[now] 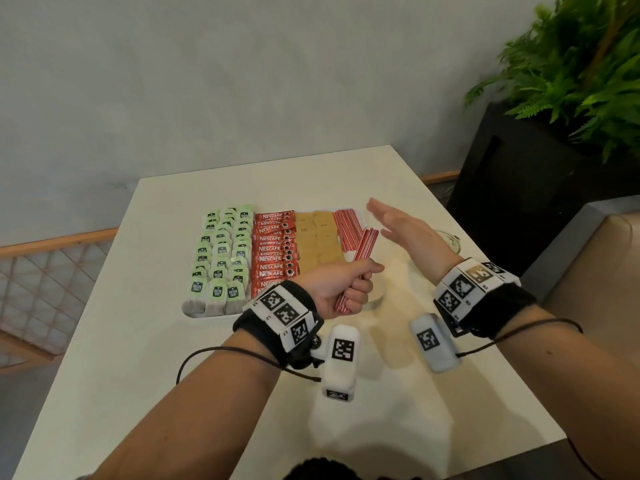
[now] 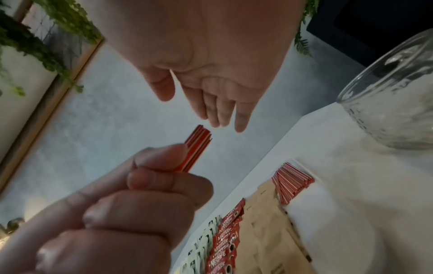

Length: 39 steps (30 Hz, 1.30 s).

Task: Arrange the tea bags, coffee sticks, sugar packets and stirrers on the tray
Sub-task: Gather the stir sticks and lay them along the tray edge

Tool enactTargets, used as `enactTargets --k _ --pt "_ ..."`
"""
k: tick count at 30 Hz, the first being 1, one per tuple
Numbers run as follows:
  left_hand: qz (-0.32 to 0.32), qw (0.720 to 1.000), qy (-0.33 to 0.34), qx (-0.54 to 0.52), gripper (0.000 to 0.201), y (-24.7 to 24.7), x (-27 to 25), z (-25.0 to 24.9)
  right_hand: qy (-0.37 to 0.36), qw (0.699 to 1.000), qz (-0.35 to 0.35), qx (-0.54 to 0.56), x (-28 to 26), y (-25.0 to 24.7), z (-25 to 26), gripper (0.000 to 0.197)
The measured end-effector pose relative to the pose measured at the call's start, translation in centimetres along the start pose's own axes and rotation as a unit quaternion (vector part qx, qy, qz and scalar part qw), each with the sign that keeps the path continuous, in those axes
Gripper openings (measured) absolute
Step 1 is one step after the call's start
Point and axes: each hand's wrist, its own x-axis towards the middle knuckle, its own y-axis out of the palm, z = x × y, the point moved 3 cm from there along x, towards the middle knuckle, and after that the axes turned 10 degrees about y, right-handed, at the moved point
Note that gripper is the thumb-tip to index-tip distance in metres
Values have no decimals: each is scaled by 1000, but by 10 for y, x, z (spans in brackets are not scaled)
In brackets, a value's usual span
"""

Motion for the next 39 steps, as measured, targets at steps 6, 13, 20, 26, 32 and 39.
enactTargets --k 6,13,20,26,32,39 --pt "5 1000 9 12 38 3 -3 0 -2 1000 19 -23 -2 3 2 40" --pt "-7 975 54 214 33 -4 -7 0 -41 982 -17 -185 1 3 9 43" --pt "-39 823 150 546 11 -6 -11 -23 1 899 -66 -432 2 13 5 55" --pt "-100 752 255 600 12 -13 -5 -29 -13 921 -143 -363 1 7 2 53" --pt "-159 823 202 506 18 -56 -2 -23 17 904 -204 -375 5 -25 3 54" --pt "-185 968 168 -26 43 -44 0 -11 21 910 -211 -355 3 -18 1 54"
